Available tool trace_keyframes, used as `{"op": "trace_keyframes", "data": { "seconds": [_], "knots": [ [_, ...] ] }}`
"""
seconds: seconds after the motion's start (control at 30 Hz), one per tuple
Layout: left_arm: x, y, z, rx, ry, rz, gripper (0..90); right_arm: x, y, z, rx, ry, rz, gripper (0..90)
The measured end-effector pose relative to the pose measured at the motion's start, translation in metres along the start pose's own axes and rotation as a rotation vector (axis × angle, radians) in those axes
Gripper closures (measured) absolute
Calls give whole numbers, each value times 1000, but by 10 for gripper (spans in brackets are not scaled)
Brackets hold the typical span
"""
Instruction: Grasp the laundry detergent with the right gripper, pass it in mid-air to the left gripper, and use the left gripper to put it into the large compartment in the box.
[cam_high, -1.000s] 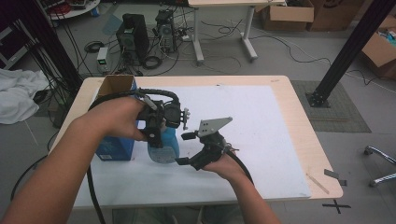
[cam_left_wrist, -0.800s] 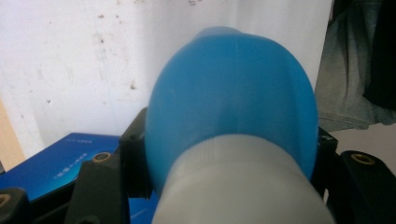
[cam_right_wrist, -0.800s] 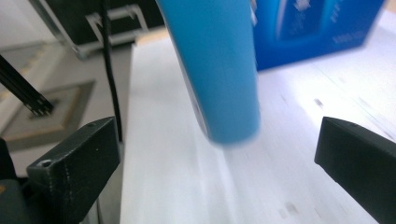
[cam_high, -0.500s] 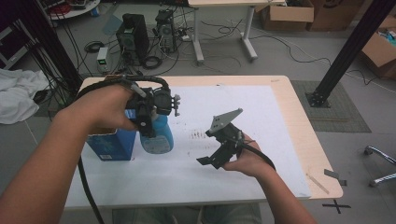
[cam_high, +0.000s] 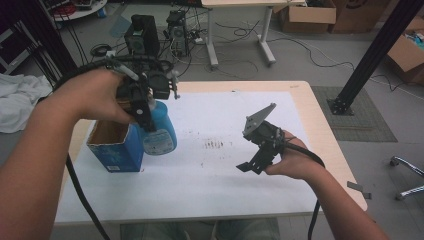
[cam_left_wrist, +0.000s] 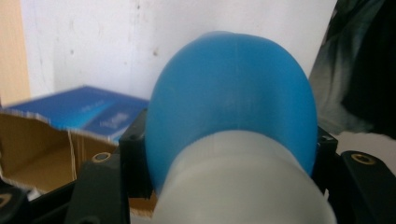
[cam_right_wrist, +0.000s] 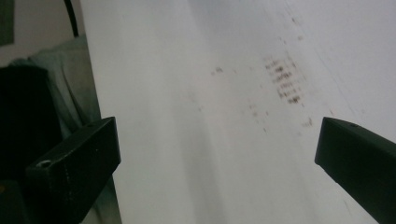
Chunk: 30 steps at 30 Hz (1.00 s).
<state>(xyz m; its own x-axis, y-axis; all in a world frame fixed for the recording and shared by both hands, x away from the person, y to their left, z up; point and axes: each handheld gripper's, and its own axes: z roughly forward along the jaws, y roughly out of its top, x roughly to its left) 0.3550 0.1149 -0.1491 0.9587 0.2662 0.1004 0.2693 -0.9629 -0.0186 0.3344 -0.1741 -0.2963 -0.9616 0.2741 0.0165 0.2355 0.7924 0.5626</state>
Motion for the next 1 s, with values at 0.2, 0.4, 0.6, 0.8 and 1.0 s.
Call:
{"op": "trace_keyframes", "data": {
  "seconds": [0.2, 0.4, 0.6, 0.8, 1.0],
  "knots": [
    [14, -10, -20, -1, -7, -128, 381, -11, -4, -12, 130, -22, -8, 0],
    [35, -24, -43, -35, -38, -321, 381, -19, -6, -17, 221, -26, -22, 0],
    [45, -38, -63, -70, -37, -480, 380, -21, -5, -20, 291, -18, -43, 0],
    [54, -47, -69, -8, -37, -612, 380, -21, -7, -20, 335, -9, -60, 0],
    [72, -66, -75, 0, -24, -799, 381, -16, -13, -18, 388, -15, -81, 0]
  ]
}}
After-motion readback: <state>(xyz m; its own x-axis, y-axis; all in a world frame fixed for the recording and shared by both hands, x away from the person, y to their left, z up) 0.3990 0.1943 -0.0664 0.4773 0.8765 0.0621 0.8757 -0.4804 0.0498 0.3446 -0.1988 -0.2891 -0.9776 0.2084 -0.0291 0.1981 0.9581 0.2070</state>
